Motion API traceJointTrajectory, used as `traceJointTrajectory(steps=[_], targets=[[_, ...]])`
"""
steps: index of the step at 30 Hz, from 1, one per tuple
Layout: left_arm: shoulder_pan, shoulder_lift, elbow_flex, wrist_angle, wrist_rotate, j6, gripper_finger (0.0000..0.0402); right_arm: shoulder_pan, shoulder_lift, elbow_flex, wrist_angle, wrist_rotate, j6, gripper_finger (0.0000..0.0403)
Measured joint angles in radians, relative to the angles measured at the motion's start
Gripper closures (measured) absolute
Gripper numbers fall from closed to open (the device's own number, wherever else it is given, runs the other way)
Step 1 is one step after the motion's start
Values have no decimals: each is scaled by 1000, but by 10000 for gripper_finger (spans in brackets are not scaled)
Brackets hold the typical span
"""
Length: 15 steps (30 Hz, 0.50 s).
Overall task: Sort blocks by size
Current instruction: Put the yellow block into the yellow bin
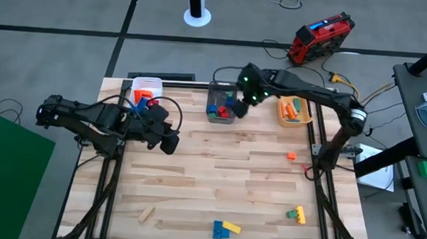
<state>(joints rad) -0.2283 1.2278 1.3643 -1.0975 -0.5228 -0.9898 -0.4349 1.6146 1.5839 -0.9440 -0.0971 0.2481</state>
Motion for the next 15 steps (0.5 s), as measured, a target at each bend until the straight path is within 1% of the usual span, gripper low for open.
traceJointTrajectory(steps=[3,9,15], targets=[[0,0,0,0,0,30,240,73,-64,-9,-53,0,12,164],[0,0,0,1,0,96,240,231,-176,-44,-73,0,106,177],[0,0,0,2,0,171,240,415,-218,-64,-85,24,211,188]])
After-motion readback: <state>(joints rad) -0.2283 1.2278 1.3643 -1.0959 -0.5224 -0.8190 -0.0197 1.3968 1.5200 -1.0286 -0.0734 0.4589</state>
